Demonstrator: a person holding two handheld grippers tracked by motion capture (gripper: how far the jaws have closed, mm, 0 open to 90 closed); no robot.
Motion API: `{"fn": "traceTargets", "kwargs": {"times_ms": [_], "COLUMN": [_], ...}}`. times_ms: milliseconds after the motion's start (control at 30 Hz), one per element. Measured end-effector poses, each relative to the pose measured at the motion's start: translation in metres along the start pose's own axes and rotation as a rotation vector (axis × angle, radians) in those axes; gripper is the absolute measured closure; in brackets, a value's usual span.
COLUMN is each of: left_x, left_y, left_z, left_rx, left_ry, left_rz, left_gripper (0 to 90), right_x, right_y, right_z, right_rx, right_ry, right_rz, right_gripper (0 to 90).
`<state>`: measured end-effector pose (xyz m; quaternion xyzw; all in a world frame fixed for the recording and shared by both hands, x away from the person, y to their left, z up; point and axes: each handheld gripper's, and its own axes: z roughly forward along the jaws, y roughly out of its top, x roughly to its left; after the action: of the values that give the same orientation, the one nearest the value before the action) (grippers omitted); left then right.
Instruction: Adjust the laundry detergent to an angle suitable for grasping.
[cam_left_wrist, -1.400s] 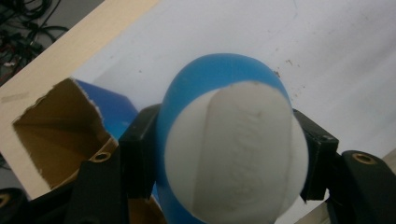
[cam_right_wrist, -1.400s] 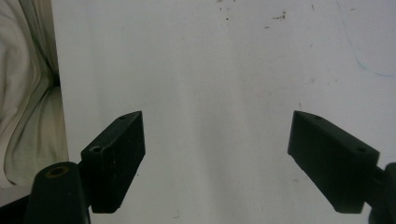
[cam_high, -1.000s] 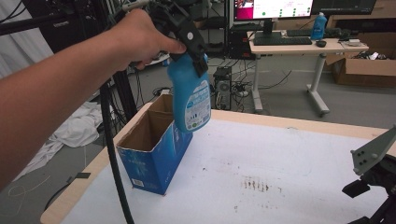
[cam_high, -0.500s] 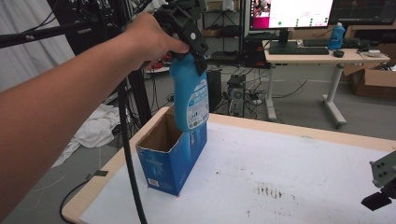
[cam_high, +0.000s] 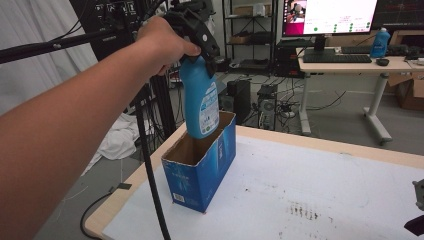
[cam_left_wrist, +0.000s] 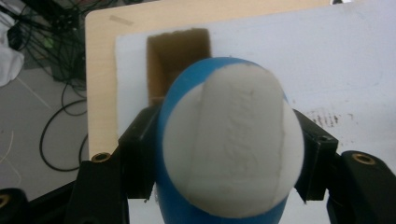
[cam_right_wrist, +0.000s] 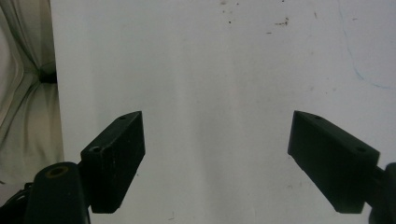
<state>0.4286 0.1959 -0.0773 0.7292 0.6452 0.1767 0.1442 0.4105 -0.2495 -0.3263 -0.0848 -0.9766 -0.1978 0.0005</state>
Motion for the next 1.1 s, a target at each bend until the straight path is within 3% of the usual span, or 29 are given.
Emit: {"fn": "traceTargets", "kwargs": {"times_ms": [433,800,1100], "left_x": [0.01,0.019,0.026], "left_y": [-0.01,-0.023,-0.038], "left_z": [0.027,0.05,0.082], "left_rx": [0.017,0.023,0.033], "left_ry": [0.053,0.049,0.044], "left_rz": [-0.045,-0.08,-0.094], "left_gripper": [37.9,37.9,37.9], "right_x": [-0.001,-0.001,-0.001], "right_y": [-0.002,-0.003,-0.003], "right_z": [-0.003,-0.003,-0.002], "right_rx": [-0.008,-0.006,0.005], "right_ry": [-0.009,-0.01,-0.013], "right_rz": [0.005,0.008,0.014], "right_gripper": [18.8,18.8,18.8]}}
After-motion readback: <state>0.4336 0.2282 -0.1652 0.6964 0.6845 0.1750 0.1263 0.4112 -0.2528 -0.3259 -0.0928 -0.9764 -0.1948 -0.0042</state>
